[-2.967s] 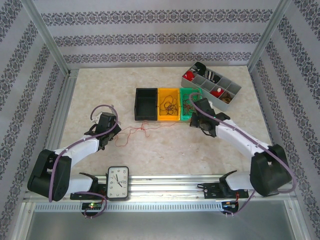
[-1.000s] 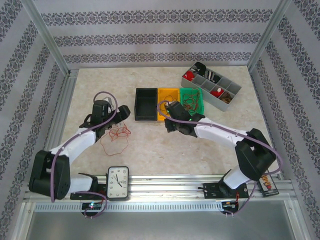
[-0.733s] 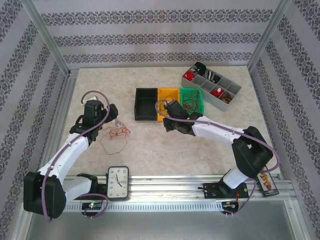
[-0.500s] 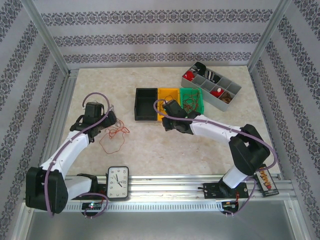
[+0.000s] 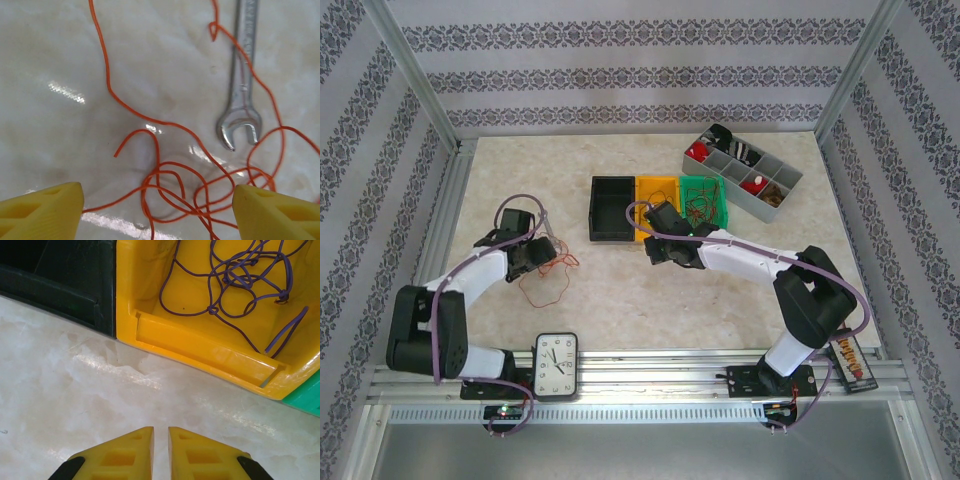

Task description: Untangle the cables

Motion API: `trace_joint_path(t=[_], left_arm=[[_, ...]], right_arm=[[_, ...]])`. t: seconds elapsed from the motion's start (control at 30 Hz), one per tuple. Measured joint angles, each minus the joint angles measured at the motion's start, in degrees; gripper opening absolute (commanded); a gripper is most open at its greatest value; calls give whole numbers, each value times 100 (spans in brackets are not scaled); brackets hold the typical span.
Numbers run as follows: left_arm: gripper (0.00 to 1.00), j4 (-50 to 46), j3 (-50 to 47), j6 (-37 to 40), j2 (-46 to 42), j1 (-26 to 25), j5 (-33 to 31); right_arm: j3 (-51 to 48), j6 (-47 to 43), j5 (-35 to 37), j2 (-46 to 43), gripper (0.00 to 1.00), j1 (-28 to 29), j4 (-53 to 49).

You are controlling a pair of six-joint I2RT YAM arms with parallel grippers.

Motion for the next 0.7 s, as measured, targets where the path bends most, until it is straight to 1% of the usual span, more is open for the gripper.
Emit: trace_joint_path(t=[0.17, 0.33, 0.6, 0.7], left_arm=[[70, 94, 146, -278, 358, 125, 0], [65, 175, 450, -446, 898, 175, -20], [53, -304, 835, -581, 1276, 179, -271], [39, -636, 1080, -590, 1486, 179, -385]], right_arm=[[0, -15, 0, 0, 18, 0, -13], [0, -15, 0, 2, 18, 0, -20], [0, -13, 13, 2, 17, 0, -26], [0, -13, 26, 2, 17, -7, -24]])
